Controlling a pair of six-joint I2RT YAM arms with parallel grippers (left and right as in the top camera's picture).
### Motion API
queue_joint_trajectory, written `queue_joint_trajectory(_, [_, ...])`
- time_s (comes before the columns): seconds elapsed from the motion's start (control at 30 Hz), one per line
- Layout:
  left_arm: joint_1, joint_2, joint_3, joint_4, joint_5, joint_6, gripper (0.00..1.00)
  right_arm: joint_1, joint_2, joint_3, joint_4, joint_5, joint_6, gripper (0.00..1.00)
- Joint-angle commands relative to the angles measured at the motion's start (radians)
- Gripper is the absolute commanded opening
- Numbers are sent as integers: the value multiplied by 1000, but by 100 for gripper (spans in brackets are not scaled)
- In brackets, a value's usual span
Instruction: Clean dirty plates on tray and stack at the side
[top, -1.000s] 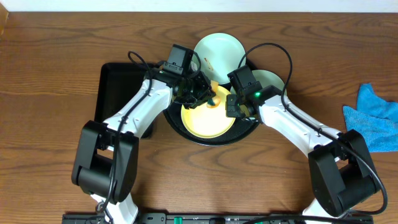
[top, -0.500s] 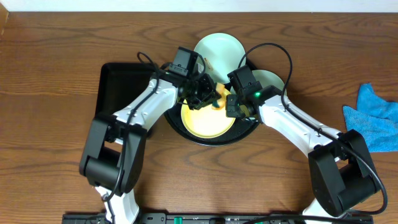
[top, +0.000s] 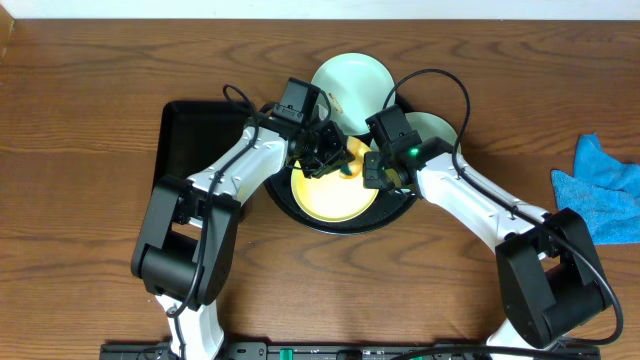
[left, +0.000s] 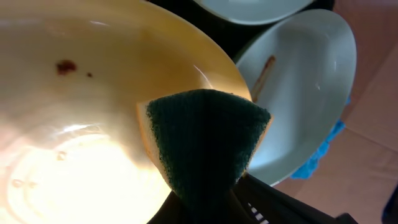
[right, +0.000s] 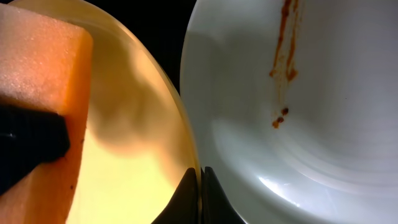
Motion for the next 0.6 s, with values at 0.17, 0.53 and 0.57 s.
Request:
queue_joint_trajectory(0.17, [4, 8, -16, 63, -39, 35, 8, 4, 0, 0, 2, -5, -13, 1])
queue_joint_trajectory(0.53, [-4, 17, -18, 42, -39, 35, 8, 4, 0, 1, 4, -5, -13, 1])
queue_joint_trajectory(0.57, [-7, 22, -18, 43, -38, 35, 8, 4, 0, 0, 4, -5, -13, 1])
